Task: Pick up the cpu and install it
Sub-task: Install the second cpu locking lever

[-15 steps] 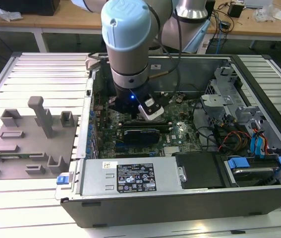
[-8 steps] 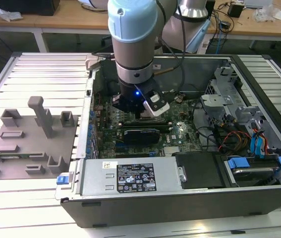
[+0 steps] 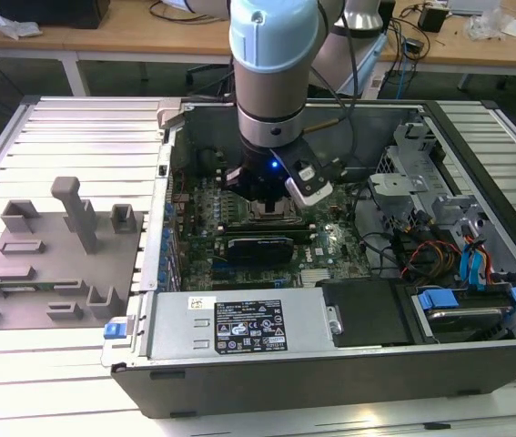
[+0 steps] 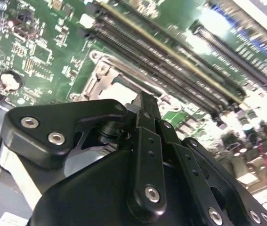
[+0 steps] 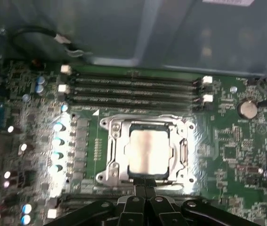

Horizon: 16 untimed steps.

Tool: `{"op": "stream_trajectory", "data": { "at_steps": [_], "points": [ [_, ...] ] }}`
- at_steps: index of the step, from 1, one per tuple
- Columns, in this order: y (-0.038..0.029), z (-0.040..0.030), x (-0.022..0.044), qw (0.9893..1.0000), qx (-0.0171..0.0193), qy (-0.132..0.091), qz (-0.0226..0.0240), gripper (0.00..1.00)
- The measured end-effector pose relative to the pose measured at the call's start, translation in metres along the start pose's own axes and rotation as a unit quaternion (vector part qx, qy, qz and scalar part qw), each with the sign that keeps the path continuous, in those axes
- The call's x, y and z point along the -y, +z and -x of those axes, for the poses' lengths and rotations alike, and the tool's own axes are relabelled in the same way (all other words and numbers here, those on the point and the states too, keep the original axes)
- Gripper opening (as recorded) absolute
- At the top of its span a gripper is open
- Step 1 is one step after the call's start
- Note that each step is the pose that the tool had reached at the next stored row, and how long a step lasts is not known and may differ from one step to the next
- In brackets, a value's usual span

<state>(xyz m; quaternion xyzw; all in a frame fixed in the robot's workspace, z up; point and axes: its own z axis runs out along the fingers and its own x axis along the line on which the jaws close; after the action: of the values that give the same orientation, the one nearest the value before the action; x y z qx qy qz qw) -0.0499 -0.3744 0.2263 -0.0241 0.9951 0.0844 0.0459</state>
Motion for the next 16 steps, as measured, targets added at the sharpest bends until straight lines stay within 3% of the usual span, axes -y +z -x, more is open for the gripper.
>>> {"op": "stream_trajectory", "data": {
  "at_steps": [6,16],
  "points": [
    [0.0032,0.0082,-0.0137,1.0000,-0.0001,0.000,-0.0002,0.11],
    [0.0015,0.0100,-0.0201,1.0000,-0.0002,0.000,-0.0023,0.11]
  ]
}}
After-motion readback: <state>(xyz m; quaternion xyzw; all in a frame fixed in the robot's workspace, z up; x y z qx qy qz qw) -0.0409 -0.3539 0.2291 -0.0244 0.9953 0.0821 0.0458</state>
